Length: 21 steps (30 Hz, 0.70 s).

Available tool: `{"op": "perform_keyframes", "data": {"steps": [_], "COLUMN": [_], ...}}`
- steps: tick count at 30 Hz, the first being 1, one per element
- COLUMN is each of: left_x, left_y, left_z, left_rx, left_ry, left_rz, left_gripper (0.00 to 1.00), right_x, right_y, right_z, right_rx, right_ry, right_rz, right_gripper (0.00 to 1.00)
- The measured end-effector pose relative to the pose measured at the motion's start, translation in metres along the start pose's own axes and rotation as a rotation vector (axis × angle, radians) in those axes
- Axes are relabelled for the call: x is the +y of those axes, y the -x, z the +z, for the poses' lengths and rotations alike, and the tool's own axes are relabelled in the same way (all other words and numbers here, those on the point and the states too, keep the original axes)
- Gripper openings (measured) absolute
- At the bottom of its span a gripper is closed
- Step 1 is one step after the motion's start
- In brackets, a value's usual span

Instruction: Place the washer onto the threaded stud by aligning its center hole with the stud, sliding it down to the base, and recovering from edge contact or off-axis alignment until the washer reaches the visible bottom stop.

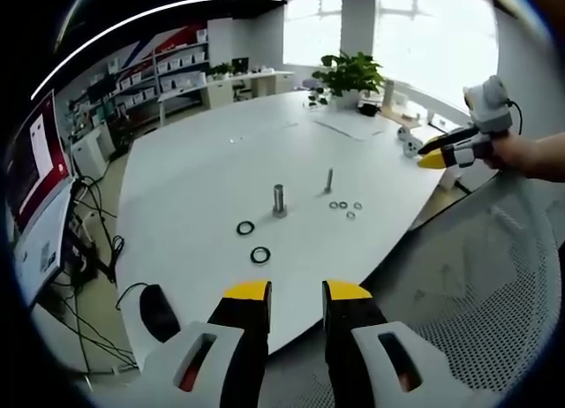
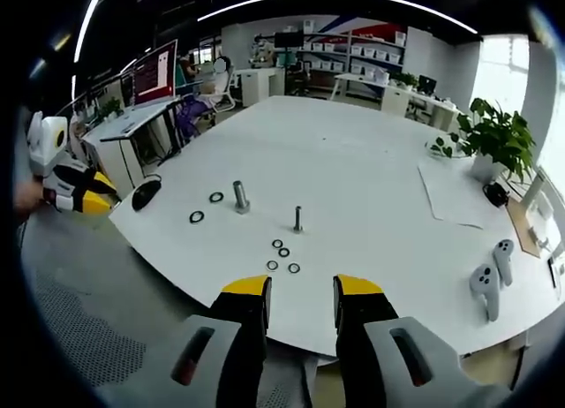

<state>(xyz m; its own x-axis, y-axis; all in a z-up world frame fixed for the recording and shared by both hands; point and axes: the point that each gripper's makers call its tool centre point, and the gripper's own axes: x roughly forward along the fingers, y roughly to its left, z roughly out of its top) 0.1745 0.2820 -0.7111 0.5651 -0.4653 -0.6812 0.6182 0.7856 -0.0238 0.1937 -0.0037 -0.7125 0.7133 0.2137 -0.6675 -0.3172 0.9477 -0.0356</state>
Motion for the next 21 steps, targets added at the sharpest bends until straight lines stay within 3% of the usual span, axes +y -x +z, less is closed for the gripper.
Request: {"op": "perform_keyframes", "data": {"steps": [21], "left_x": [0.0083], "left_y": [-0.0025], "left_z": [-0.0063], "left_rx": [0.037], "left_ry": [0.027], "left_rz": [0.041], "left_gripper": [0.22], "right_x": [0.0032], "right_y": [-0.0012], "right_z": [0.0009], "right_rx": [-0.013], "right_ry": [-0.033], "right_rz": [0.035], "right_gripper": [0.31]}}
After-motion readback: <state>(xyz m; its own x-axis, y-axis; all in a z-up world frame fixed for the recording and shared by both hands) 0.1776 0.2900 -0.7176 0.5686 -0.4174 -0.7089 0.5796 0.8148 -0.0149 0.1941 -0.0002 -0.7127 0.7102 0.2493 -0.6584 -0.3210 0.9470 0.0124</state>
